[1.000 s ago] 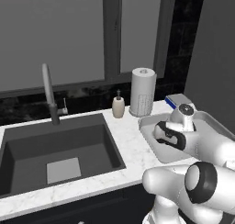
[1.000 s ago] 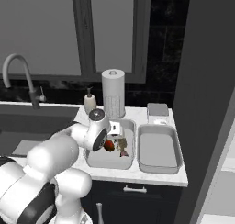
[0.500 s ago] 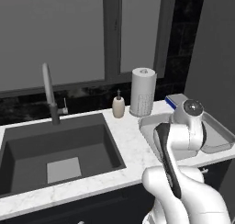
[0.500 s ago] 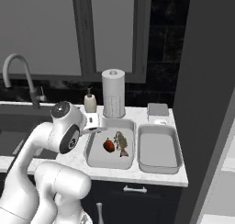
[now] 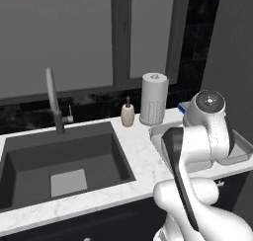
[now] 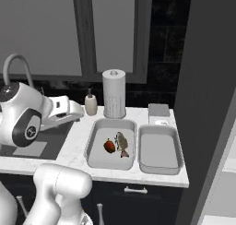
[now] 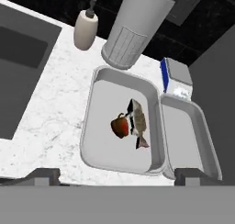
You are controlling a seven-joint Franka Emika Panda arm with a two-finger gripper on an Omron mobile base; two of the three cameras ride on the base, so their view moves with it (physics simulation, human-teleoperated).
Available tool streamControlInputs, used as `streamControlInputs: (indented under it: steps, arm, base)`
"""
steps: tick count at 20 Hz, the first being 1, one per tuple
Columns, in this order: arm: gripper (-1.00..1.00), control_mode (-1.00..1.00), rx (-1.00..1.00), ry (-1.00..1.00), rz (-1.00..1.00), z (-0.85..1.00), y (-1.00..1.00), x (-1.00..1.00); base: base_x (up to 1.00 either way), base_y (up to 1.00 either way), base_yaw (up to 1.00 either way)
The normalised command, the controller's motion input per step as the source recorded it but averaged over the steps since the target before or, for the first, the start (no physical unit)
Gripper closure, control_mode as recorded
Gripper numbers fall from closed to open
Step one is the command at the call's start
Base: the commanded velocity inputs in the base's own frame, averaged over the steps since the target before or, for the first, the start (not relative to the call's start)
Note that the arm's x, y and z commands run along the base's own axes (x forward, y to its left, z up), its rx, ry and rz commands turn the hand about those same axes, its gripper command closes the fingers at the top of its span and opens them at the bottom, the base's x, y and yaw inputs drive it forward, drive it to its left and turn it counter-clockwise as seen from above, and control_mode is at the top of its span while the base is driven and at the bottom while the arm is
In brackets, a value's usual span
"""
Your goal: Place one bell pepper and one fish in each tupperware on the nearby counter, to pack two identical lunches.
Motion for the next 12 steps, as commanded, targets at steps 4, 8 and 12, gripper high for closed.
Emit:
streamControlInputs:
  steps: [4,8,12]
  arm:
    - [-1.00,-1.00,-0.01,-0.20,0.00,0.00,0.00,-1.00]
    - [-1.00,1.00,0.00,0.00,0.00,0.00,0.00,0.00]
    - [-1.00,1.00,0.00,0.00,0.00,0.00,0.00,0.00]
  base:
    - [0.00,0.00,0.00]
    - [-1.00,0.00,0.00]
    - [-1.00,-0.30,0.00]
